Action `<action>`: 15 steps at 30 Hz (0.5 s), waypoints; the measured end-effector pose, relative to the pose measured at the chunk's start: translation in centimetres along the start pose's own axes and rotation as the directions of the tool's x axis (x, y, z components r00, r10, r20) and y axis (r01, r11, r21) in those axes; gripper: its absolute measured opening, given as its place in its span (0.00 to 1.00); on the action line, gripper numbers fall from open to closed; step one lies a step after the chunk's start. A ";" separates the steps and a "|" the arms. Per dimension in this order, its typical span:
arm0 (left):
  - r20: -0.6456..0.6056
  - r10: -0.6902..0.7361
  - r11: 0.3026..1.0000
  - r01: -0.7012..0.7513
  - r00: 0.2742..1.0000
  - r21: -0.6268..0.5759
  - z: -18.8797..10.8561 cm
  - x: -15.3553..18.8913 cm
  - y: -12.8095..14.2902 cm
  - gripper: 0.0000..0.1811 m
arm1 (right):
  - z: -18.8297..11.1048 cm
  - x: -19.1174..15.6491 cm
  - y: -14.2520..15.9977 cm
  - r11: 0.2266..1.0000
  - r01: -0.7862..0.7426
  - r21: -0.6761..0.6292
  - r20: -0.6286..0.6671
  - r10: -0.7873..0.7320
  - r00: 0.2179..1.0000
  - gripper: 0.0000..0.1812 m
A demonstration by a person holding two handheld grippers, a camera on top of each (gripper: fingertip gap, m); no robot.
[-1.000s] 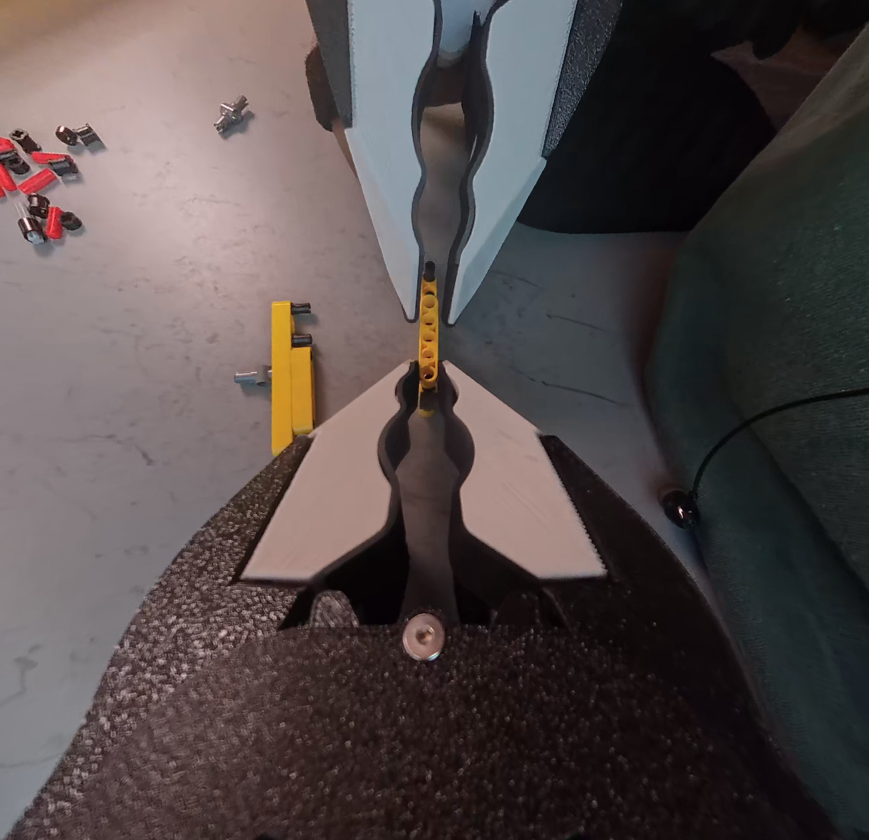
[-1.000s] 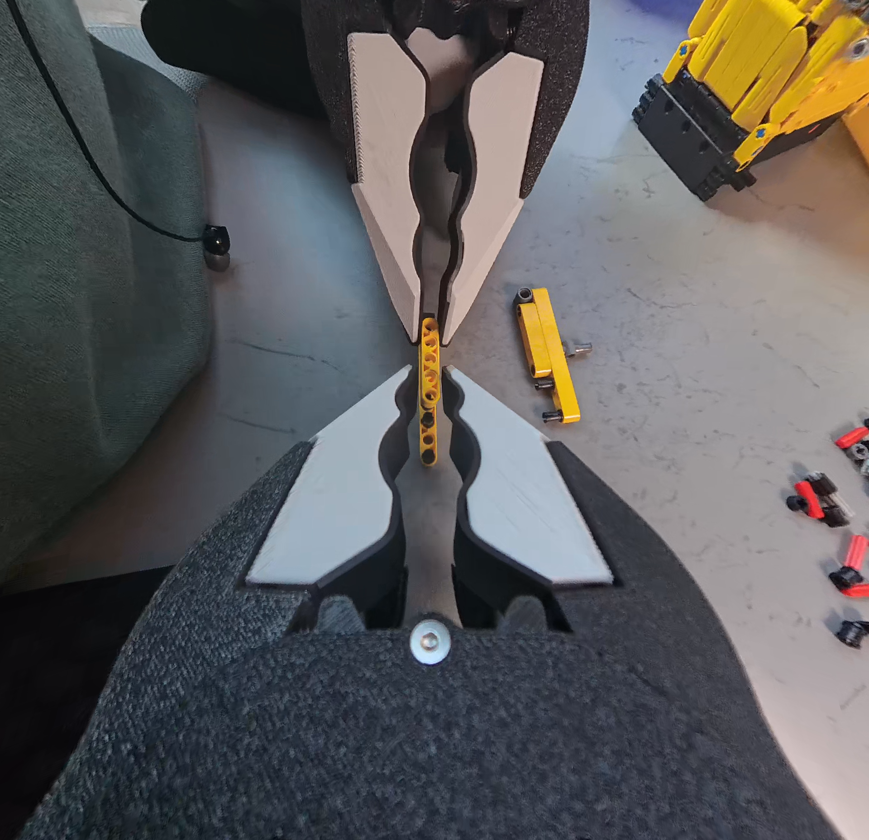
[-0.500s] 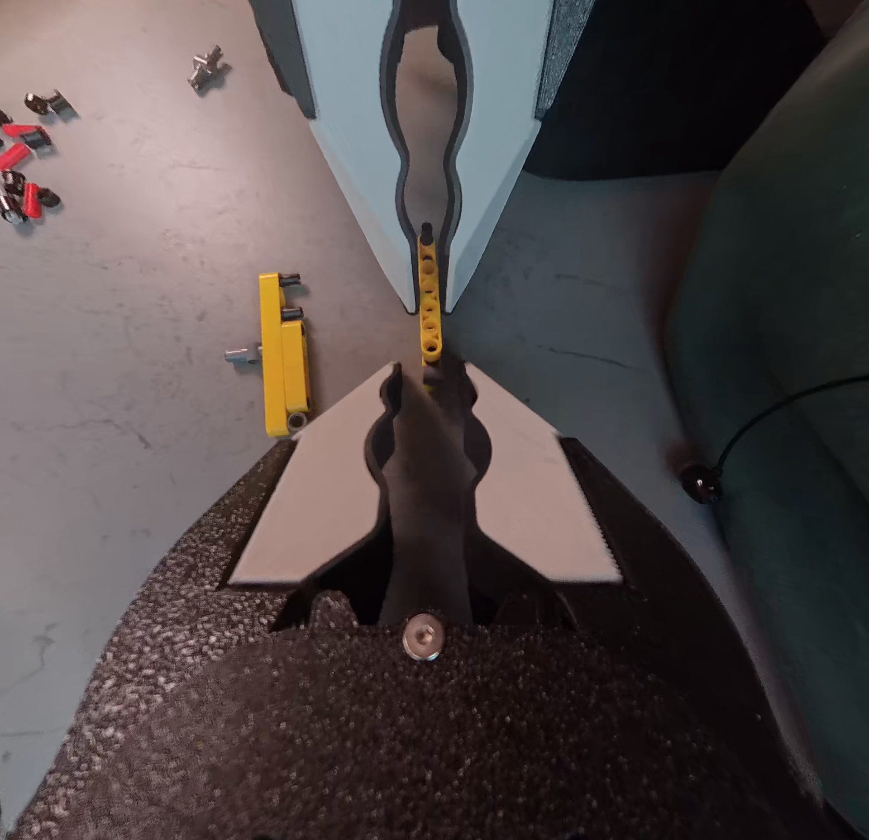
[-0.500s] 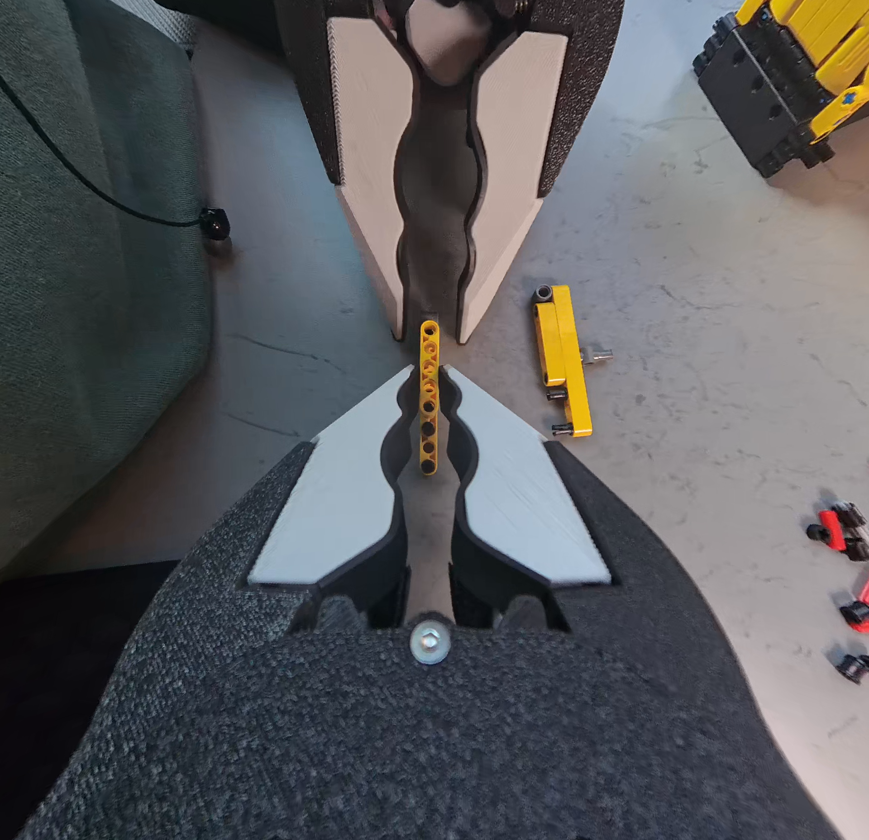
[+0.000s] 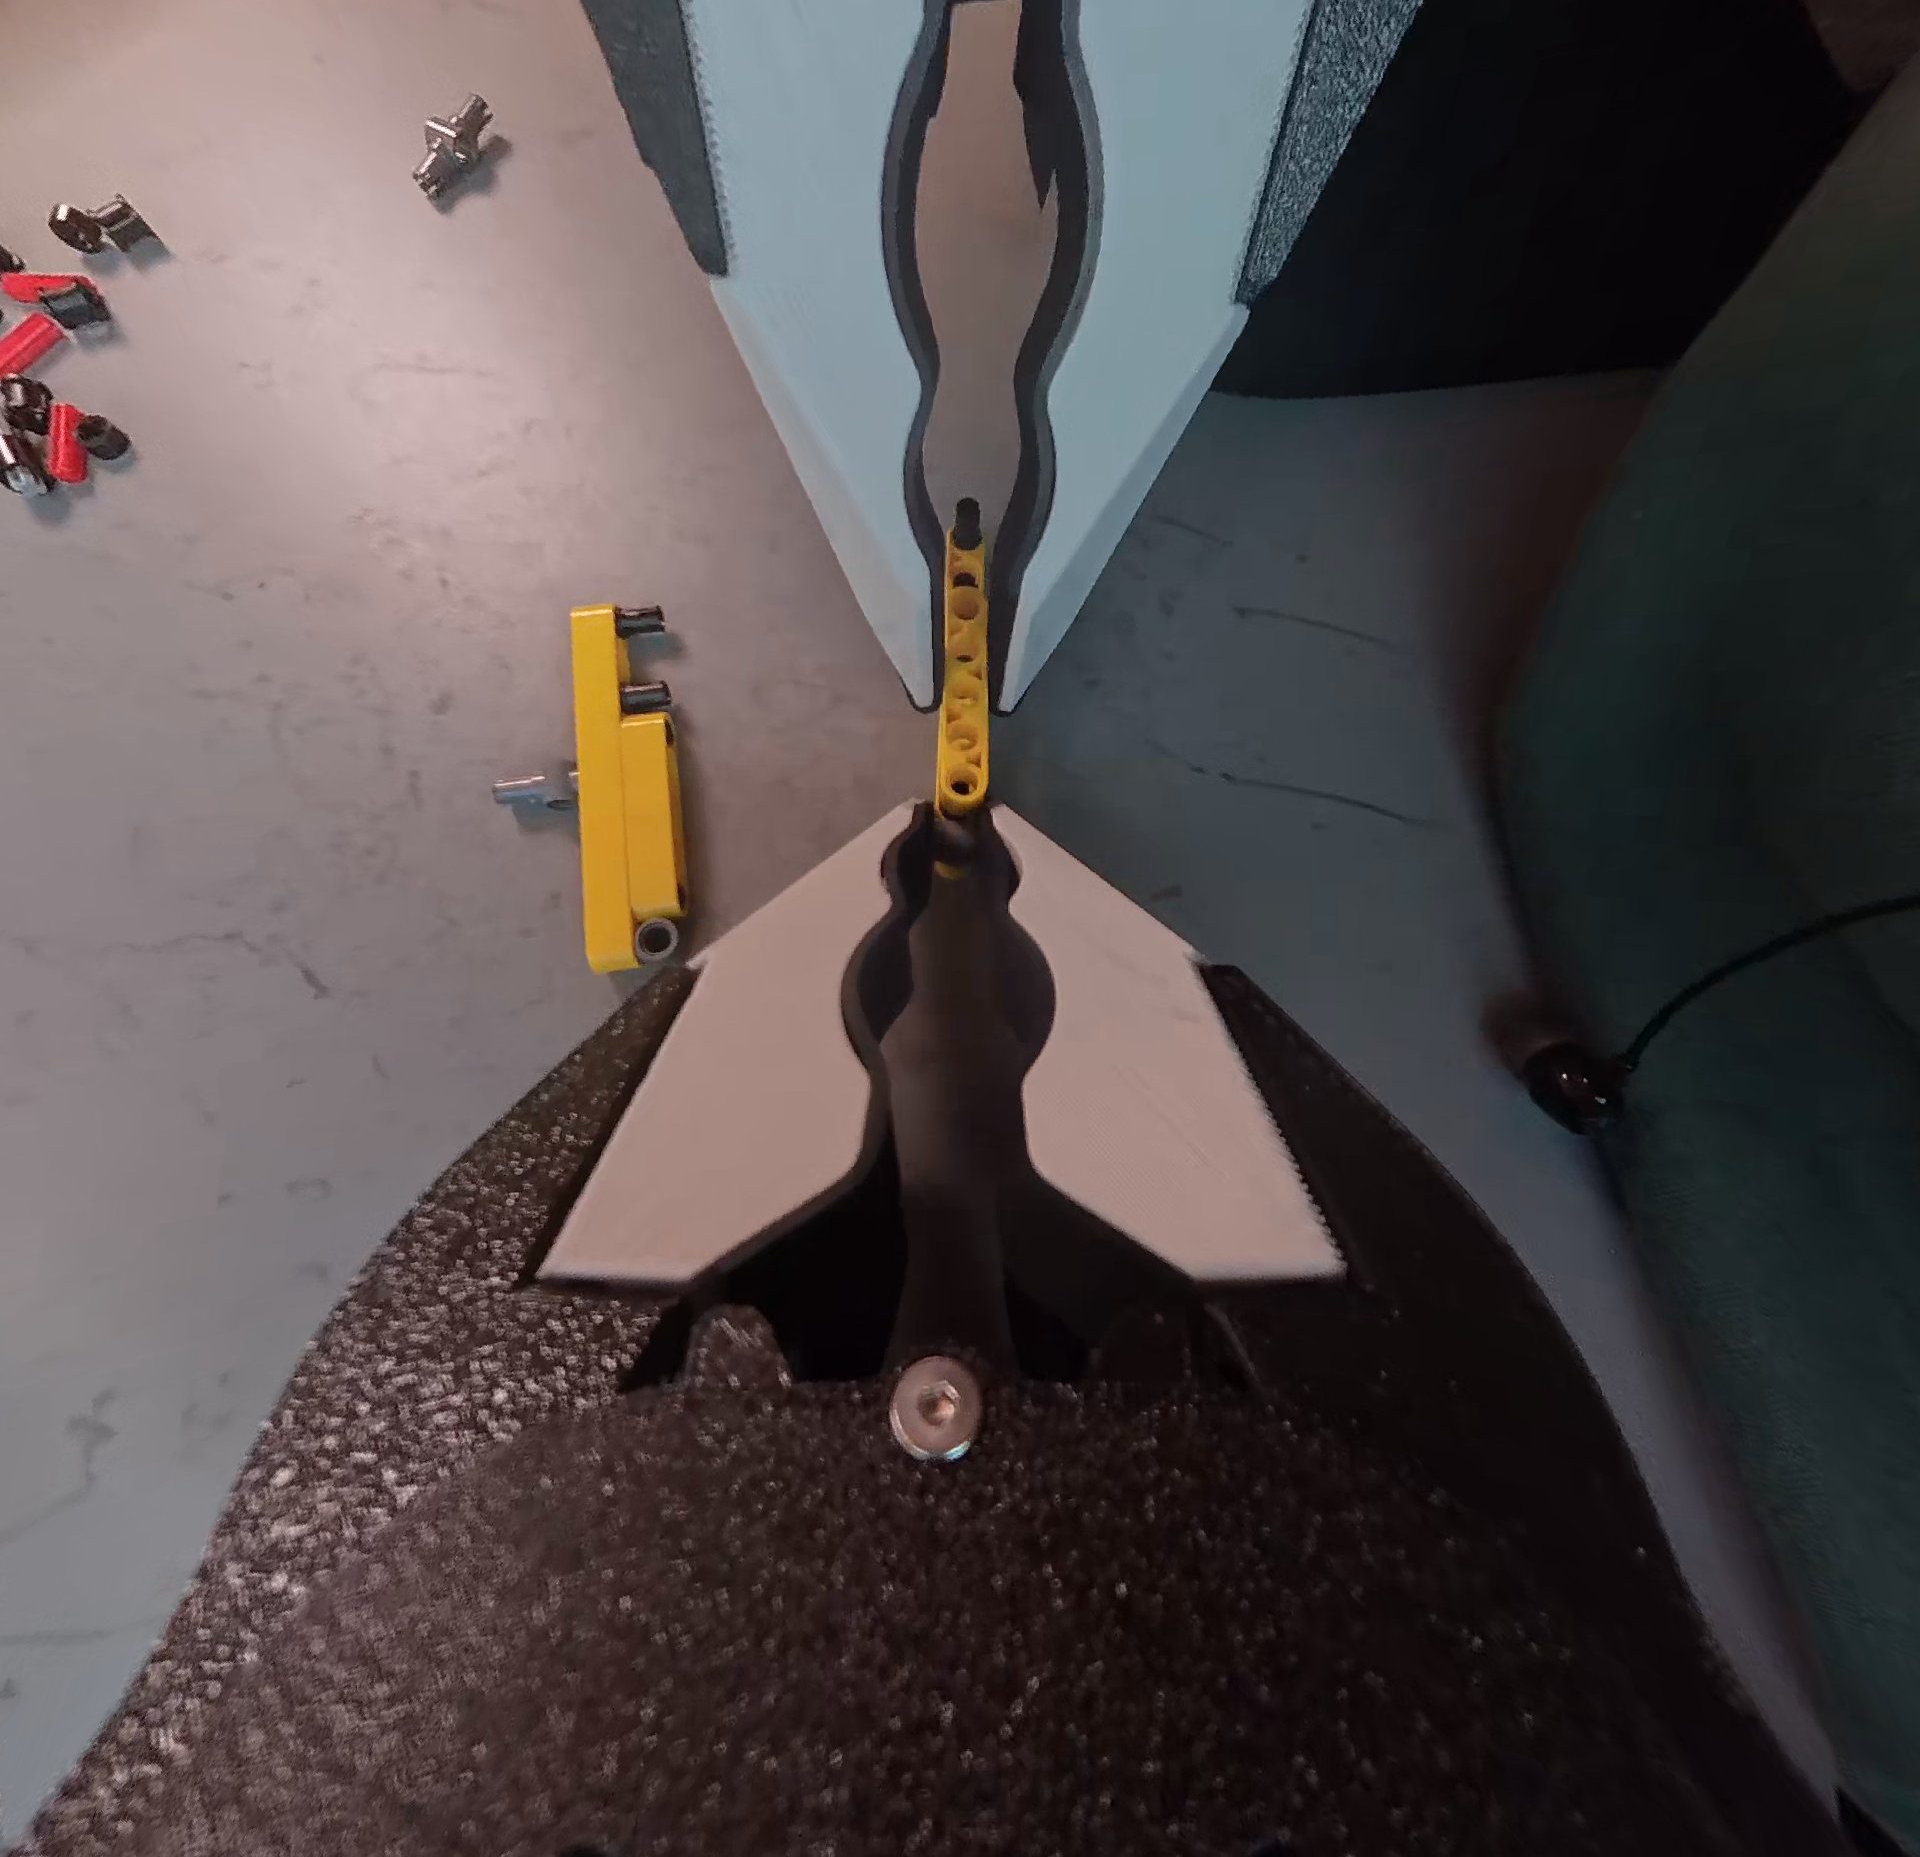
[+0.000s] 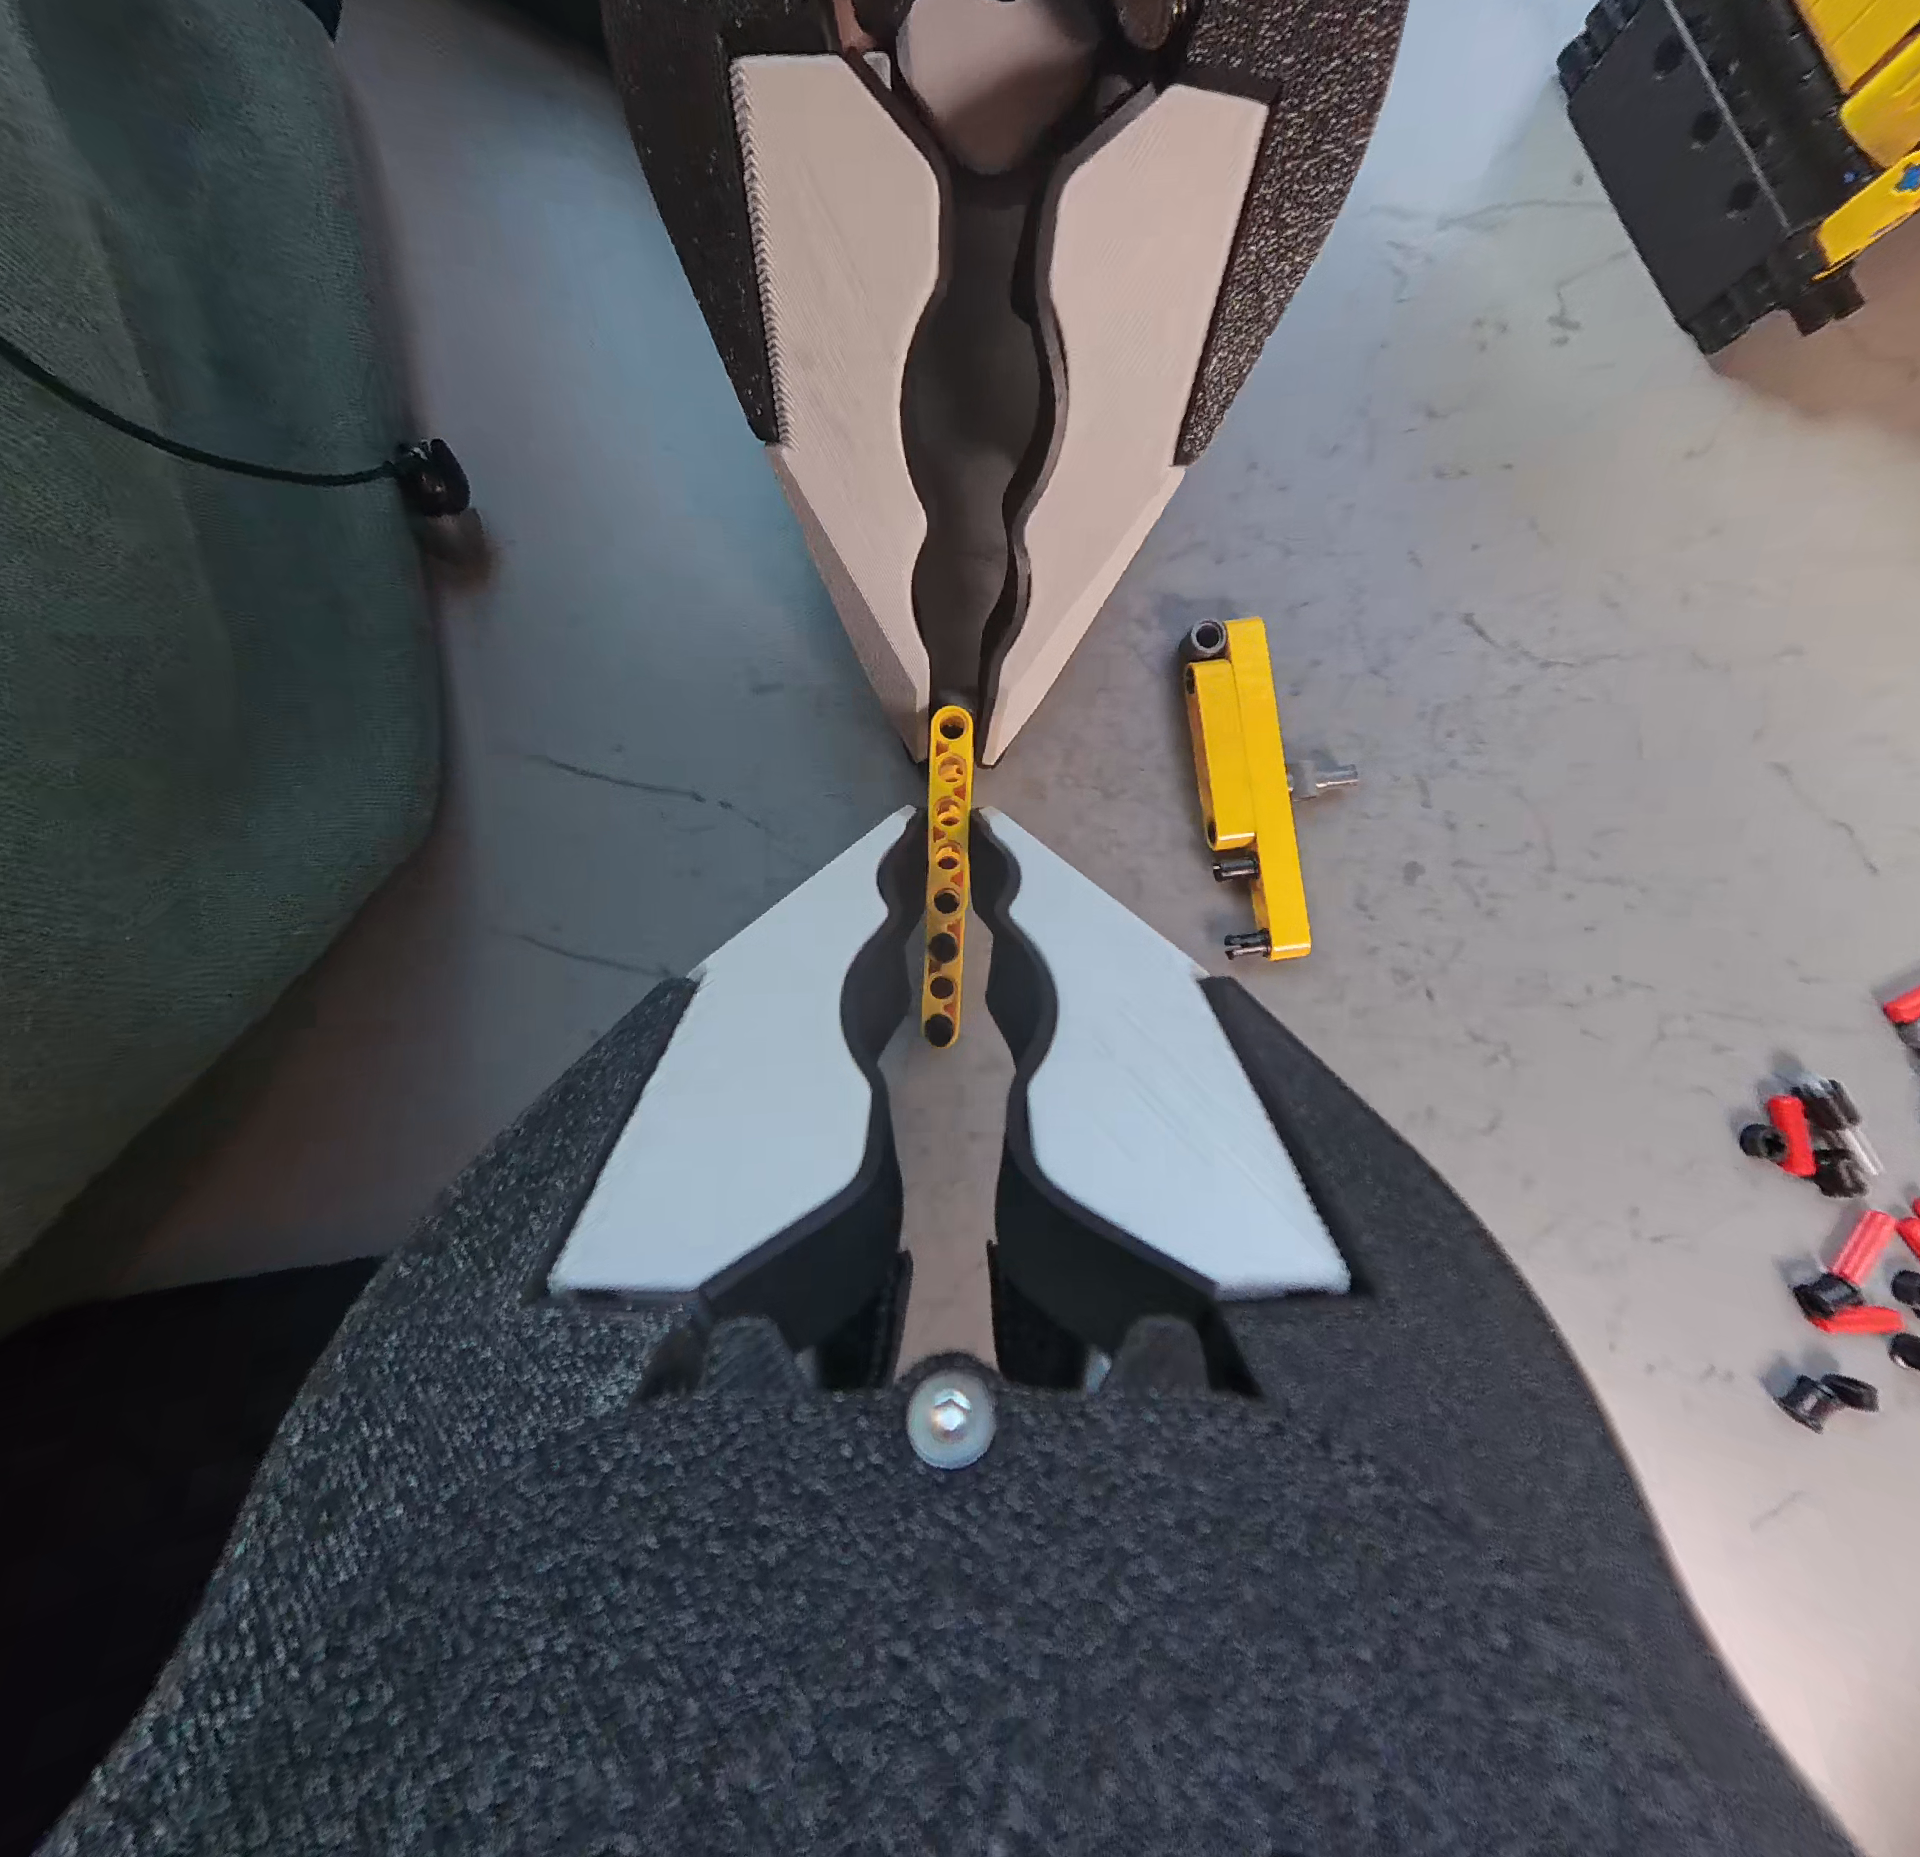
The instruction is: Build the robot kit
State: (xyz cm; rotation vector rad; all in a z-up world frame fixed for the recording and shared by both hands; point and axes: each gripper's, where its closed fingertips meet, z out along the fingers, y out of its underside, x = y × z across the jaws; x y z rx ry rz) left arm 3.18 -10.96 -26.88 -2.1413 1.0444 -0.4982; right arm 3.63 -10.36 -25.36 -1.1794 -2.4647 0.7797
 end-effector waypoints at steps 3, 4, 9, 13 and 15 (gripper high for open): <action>-0.007 -0.006 1.000 0.006 1.000 0.000 0.0 0.0 0.0 0.04 | 0.0 -0.1 0.1 1.000 0.008 -0.027 -0.003 -0.008 1.000 0.04; -0.008 -0.007 1.000 0.007 1.000 -0.001 0.0 0.0 0.0 0.04 | 0.0 -0.1 0.1 0.999 0.007 -0.035 0.000 -0.007 1.000 0.04; 0.010 0.011 1.000 -0.011 1.000 0.000 0.0 0.0 0.0 0.04 | 0.0 0.0 0.1 0.998 -0.006 -0.069 -0.012 0.006 1.000 0.04; 0.013 0.015 1.000 -0.015 1.000 0.000 0.0 0.0 0.0 0.04 | -0.1 0.1 0.2 0.994 -0.019 -0.109 -0.030 0.016 0.999 0.04; 0.014 0.015 1.000 -0.015 1.000 0.001 0.0 0.0 0.0 0.04 | -0.1 0.1 0.2 0.992 -0.029 -0.122 -0.032 0.025 0.999 0.04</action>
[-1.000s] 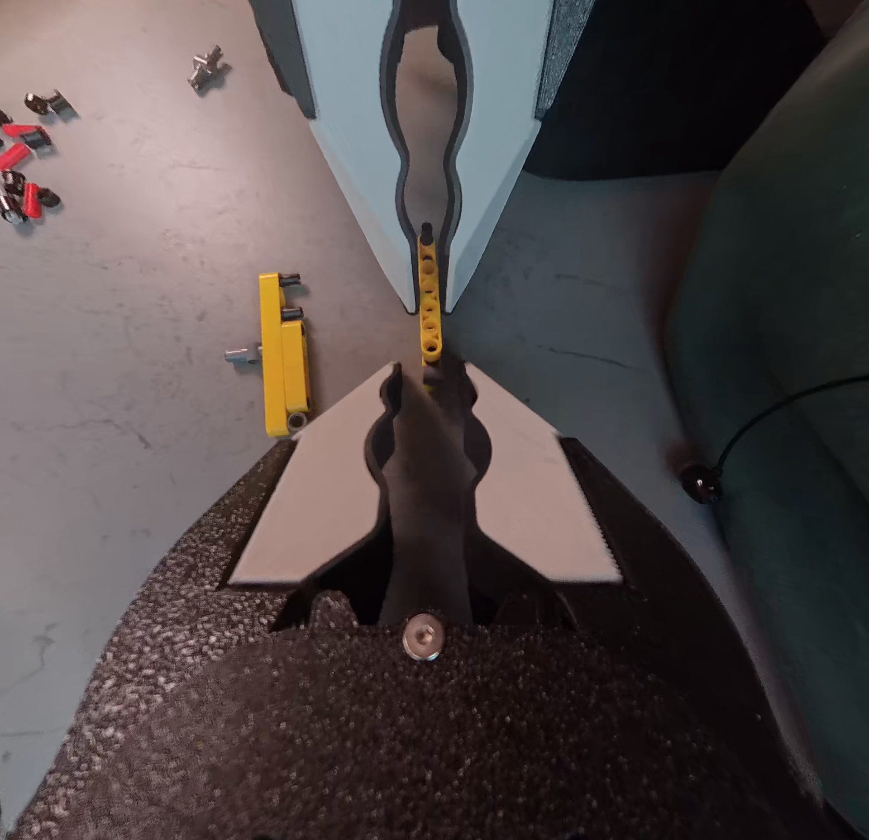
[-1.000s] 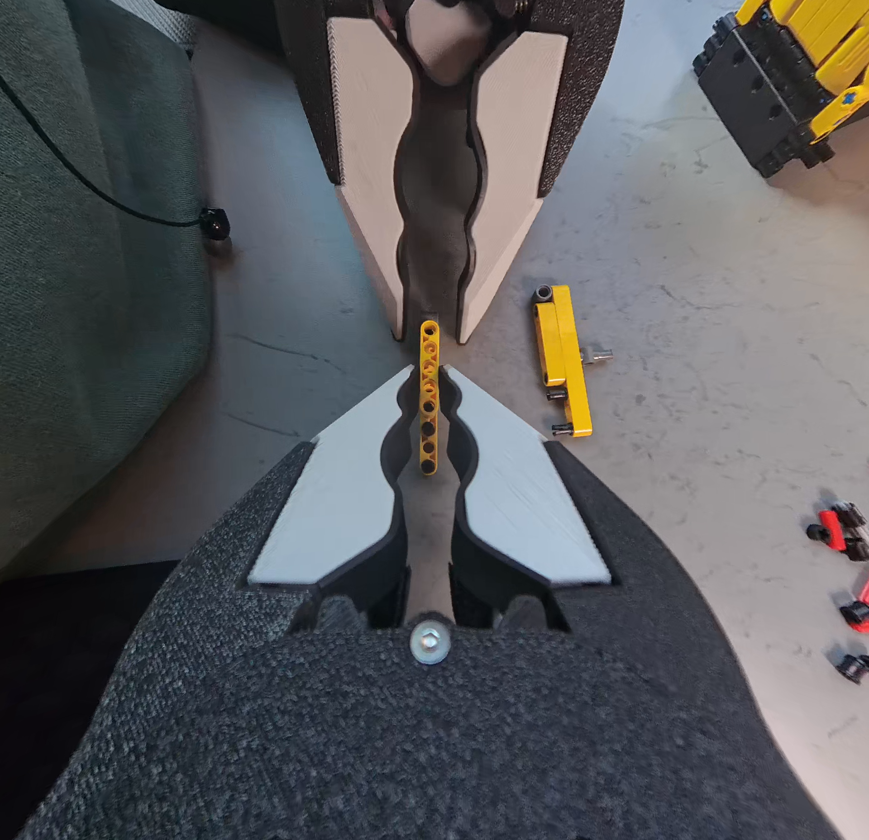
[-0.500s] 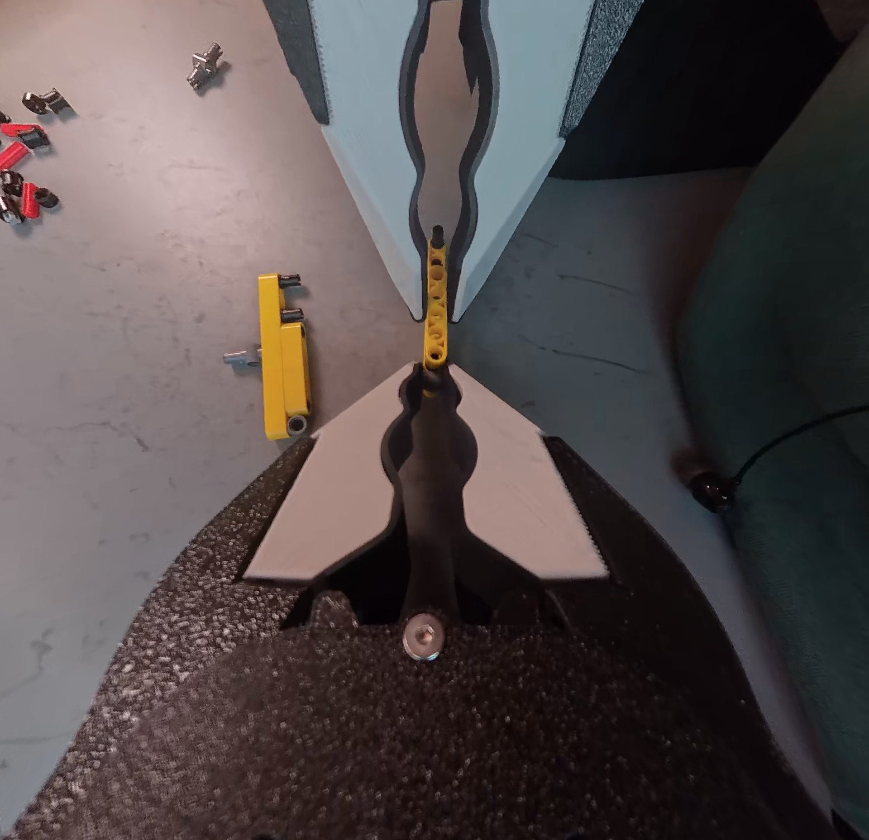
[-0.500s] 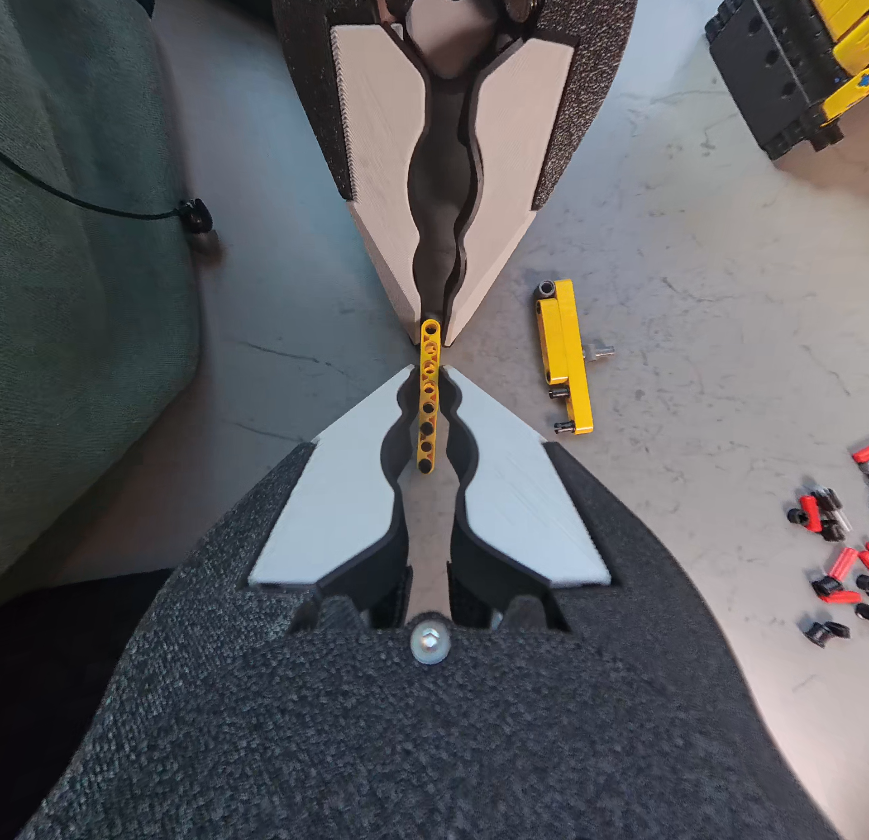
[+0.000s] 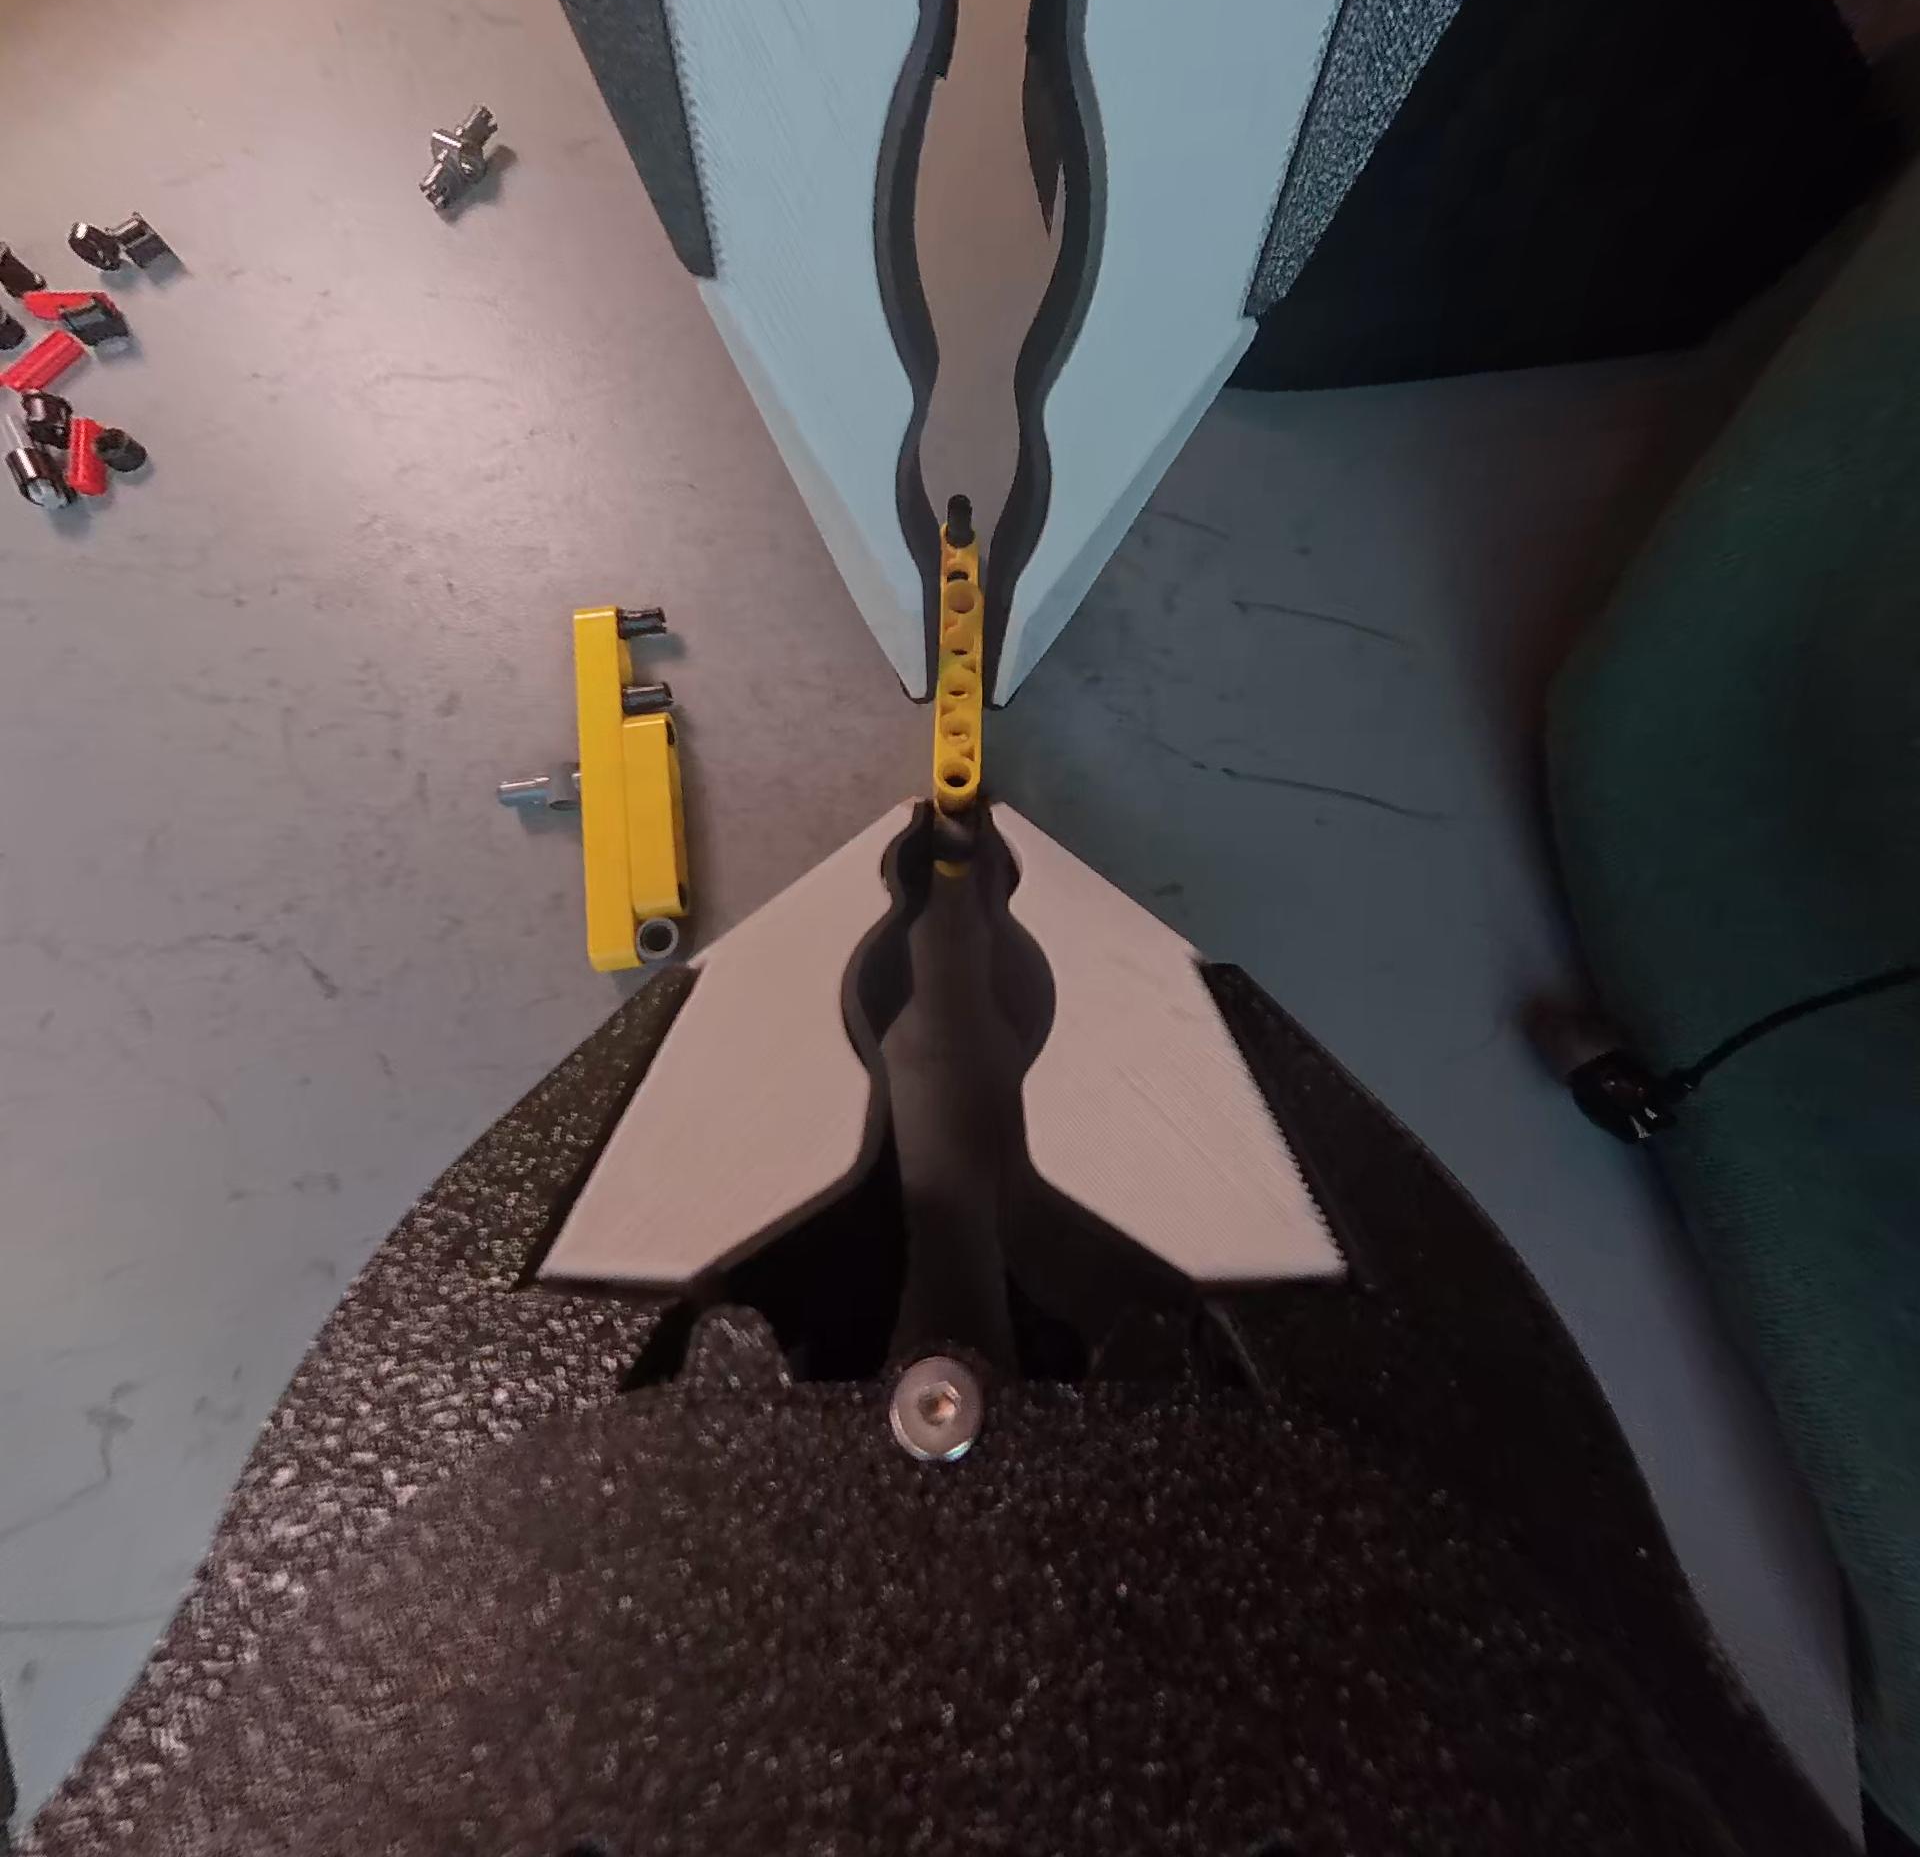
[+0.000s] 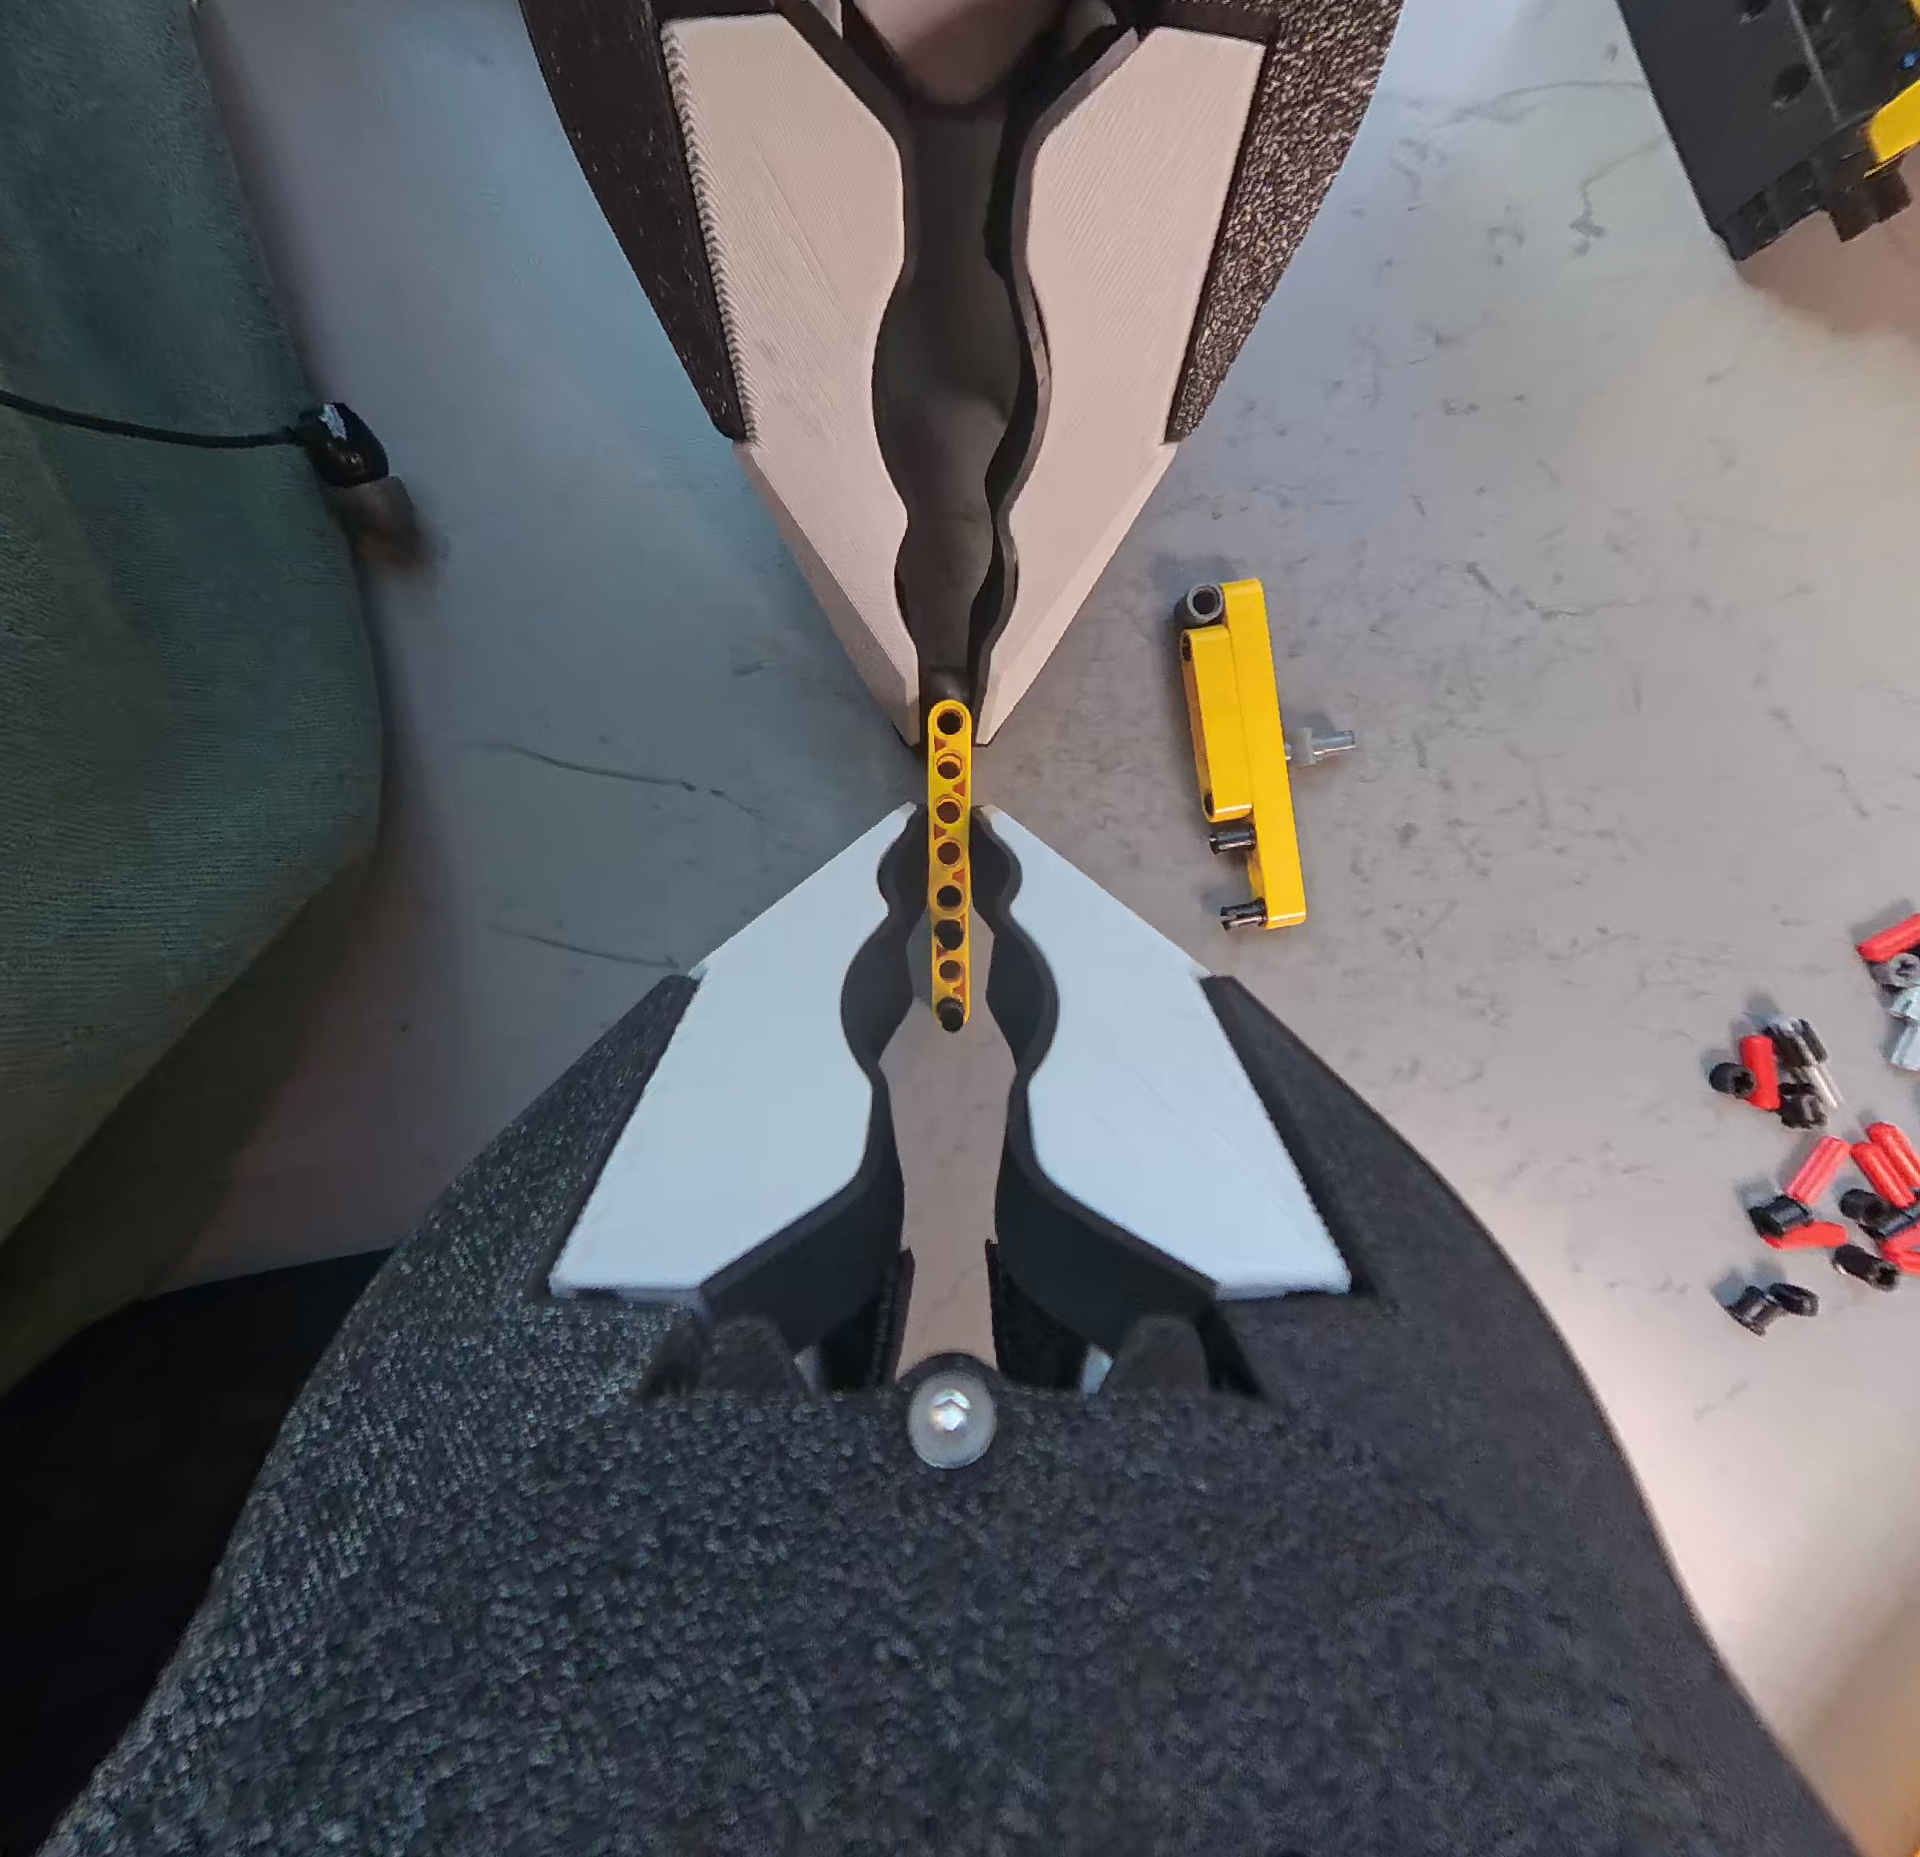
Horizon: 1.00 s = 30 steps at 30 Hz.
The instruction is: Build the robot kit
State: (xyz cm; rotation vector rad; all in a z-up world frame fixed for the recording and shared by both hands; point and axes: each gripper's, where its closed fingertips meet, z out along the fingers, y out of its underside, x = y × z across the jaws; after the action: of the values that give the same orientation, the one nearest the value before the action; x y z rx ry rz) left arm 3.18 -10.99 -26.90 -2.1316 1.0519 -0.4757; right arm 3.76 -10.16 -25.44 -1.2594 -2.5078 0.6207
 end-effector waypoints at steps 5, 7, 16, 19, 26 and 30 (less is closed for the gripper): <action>-0.006 -0.009 1.000 0.009 1.000 0.002 0.0 0.0 0.0 0.04 | 0.0 0.0 0.0 0.999 -0.005 -0.034 0.013 0.005 1.000 0.04; -0.013 -0.015 1.000 0.015 1.000 0.004 -0.1 0.0 0.0 0.04 | 0.0 0.0 0.0 0.999 -0.022 -0.035 0.015 0.022 1.000 0.04; -0.002 -0.002 0.998 0.003 1.000 0.070 -0.6 0.2 -1.1 0.04 | 0.1 0.0 -0.1 0.999 -0.045 -0.024 0.012 0.045 0.999 0.04; -0.010 -0.010 0.998 0.011 1.000 0.069 -0.5 0.2 -1.0 0.04 | 0.1 0.0 -0.1 0.999 -0.041 0.001 0.012 0.041 0.999 0.04; -0.009 -0.010 0.998 0.010 1.000 0.068 -0.5 0.2 -1.0 0.04 | 0.2 0.1 -1.1 0.994 -0.065 0.083 0.038 0.062 0.997 0.05; -0.015 -0.016 0.998 0.017 1.000 0.068 -0.5 0.2 -1.0 0.04 | 0.4 0.0 -1.2 0.994 -0.076 0.084 0.059 0.071 0.996 0.04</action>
State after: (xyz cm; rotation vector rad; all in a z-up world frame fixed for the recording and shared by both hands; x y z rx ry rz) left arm 3.53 -10.91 -25.78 -2.0812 1.0129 -0.5280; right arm 2.76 -10.85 -25.24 -1.3256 -2.4594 0.7835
